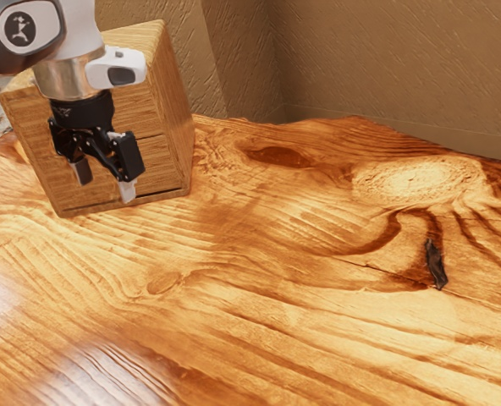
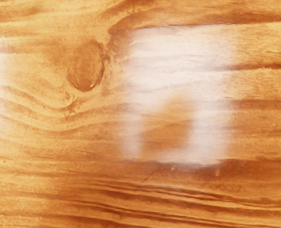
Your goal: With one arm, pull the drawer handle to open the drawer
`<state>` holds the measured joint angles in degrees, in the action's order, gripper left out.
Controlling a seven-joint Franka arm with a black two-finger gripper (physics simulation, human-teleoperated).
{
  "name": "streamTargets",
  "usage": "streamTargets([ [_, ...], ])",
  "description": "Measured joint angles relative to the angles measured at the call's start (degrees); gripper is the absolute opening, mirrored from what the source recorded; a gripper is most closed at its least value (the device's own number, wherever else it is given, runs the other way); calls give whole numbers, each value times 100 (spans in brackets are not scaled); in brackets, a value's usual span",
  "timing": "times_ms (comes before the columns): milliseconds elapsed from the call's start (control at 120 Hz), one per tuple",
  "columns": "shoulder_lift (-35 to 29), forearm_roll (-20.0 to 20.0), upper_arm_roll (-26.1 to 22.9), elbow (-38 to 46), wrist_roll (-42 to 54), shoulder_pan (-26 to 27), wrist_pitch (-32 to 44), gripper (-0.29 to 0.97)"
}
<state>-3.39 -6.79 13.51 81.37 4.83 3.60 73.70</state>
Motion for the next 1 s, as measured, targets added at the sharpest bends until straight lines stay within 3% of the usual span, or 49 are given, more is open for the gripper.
streamTargets([
  [100,-35,-6,0,-92,-66,475,173,68],
  [217,-32,-31,45,-87,145,214,244,68],
  [250,-20,-39,-200,-87,355,-279,341,68],
  [350,-28,-151,-1867,-45,1049,-2764,1114,68],
  [400,131,-447,-2194,-8,1387,-3322,1562,68],
  [467,454,-1066,-2338,-4,1780,-3626,2101,68],
  [533,526,-1402,-1728,88,2017,-3211,2661,68],
  [592,491,-1450,-1027,189,2177,-2658,3030,68],
  [683,449,-1362,-684,212,2437,-2453,3368,68],
  [725,476,-1200,-583,213,2596,-2402,3523,68],
  [800,631,-463,-311,233,3014,-2210,3862,68],
  [858,724,-126,-220,241,3317,-2100,4110,68],
  [950,822,132,-168,411,3750,-1938,4685,68],
  [1000,870,16,-161,463,3960,-1892,5009,68],
])
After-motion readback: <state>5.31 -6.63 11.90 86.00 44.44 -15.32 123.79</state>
